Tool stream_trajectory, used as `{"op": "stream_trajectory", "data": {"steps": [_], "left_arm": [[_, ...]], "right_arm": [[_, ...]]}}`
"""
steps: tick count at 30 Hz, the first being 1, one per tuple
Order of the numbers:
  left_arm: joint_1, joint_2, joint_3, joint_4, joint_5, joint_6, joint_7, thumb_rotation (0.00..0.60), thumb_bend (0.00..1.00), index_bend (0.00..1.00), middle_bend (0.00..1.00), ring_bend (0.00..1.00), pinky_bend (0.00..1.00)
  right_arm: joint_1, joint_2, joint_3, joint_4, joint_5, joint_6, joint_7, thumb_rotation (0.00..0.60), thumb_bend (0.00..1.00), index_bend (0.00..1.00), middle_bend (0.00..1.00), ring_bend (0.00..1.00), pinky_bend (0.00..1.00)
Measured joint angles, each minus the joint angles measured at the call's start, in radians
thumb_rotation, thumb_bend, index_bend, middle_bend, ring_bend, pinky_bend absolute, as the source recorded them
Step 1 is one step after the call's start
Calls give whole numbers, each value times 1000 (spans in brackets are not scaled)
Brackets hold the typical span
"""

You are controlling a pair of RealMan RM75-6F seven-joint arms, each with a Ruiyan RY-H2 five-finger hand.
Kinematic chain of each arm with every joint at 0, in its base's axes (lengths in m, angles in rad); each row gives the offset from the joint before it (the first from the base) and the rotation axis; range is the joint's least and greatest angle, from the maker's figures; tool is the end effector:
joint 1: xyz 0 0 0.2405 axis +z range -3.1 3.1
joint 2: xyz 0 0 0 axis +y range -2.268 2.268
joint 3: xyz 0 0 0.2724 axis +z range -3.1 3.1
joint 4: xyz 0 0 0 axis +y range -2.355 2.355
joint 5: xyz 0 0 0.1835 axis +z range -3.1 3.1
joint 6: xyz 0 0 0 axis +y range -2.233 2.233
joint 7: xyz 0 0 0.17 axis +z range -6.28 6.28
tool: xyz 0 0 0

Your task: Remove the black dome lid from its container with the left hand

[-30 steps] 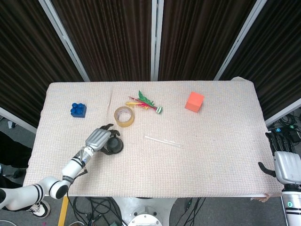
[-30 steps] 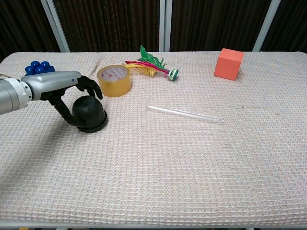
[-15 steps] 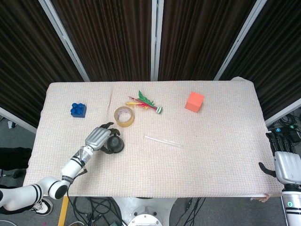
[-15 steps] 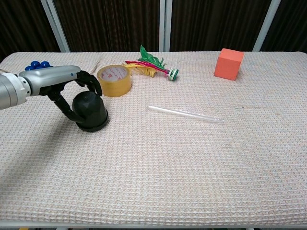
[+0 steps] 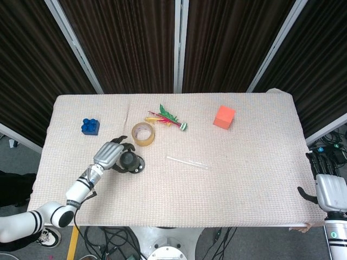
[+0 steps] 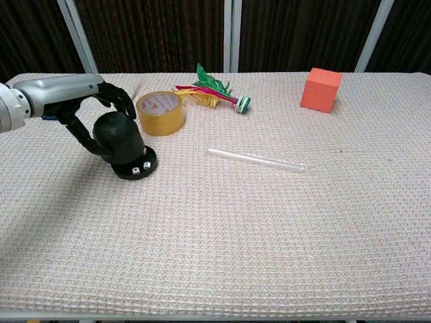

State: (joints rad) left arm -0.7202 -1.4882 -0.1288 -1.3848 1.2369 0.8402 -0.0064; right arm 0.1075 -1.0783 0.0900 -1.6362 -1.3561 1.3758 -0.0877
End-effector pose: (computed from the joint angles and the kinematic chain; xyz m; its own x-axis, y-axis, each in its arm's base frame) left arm -0.1900 0.3730 0.0053 0.3358 0.4022 0.8517 0.9187 -0.3394 -0.2019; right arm -0.3331 -0.2189 0.2007 0.4623 -0.0693 0.8840 -0.8781 0.1032 0.4673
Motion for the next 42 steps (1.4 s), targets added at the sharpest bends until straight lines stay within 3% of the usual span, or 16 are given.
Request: {"op": "stream_trajectory", "data": {"steps": [18,22,27,36,42], "left_arm": [[38,66,-20,22,-44,62,38,600,157,320,404,87,171],[48,65,-8,29,-49,51,24,600,130,269,311,85,167],[51,67,4,37,-29,32,-6,600,55,139,42,1,143],[62,81,5,28,12,57,-46,600,44,123,25,0,140],[87,94,6,-28,19,153,72,600,46,123,40,0,130]], "right_arm": [[3,0,0,-4,4,-5,-5,600,127,0,0,0,0],[3,1,2,-3,7,-5,-6,600,127,0,0,0,0],[3,1,1,-4,7,-6,-6,600,127,0,0,0,0],[0,3,2,-2,6,-1,2,600,128,0,0,0,0],[-8,5,2,0,-7,20,15,600,128,0,0,0,0]]}}
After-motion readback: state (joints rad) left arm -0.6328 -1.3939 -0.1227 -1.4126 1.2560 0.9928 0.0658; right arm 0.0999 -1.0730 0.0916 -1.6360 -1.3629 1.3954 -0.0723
